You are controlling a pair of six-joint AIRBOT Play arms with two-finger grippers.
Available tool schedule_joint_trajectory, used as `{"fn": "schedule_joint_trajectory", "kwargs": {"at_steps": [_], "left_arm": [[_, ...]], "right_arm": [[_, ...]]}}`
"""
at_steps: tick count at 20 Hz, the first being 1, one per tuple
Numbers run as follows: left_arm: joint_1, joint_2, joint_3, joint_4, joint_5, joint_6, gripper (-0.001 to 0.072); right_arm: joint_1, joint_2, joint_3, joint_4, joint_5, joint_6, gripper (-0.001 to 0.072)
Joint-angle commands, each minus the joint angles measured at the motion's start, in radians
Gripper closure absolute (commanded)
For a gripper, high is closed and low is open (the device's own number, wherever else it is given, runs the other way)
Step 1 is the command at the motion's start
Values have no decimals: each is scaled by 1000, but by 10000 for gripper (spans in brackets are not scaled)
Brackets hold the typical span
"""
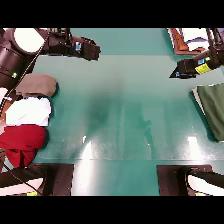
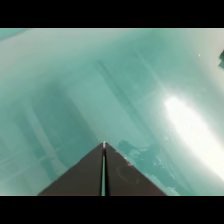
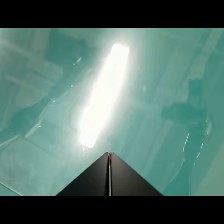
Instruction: Fold the shirts.
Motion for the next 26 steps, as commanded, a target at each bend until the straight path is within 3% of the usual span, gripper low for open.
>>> {"fn": "schedule_joint_trajectory", "kwargs": {"at_steps": [1,5,11,12,13,14,15,23,24,25,26], "left_arm": [[77,6,0,31,-68,-30,679],[325,11,-7,61,-184,-33,679],[647,10,-167,140,-167,-5,678],[678,9,-214,146,-138,26,627],[700,6,-258,146,-102,39,329],[716,-3,-303,146,-57,38,86],[727,-14,-342,147,-13,39,84],[733,-196,-389,178,110,26,87],[733,-195,-389,174,117,20,190],[733,-195,-383,159,111,20,524],[733,-193,-369,136,96,21,671]], "right_arm": [[1,0,0,0,16,1,696],[1,0,0,1,30,1,696],[1,0,0,0,3,5,696],[1,0,0,0,-7,5,696],[1,0,0,1,-17,5,696],[1,0,0,1,-26,5,696],[1,0,0,0,-35,5,696],[1,0,0,0,-40,5,696],[1,0,0,0,-40,5,696],[1,0,0,0,-40,5,696],[1,0,0,0,-41,5,696]]}}
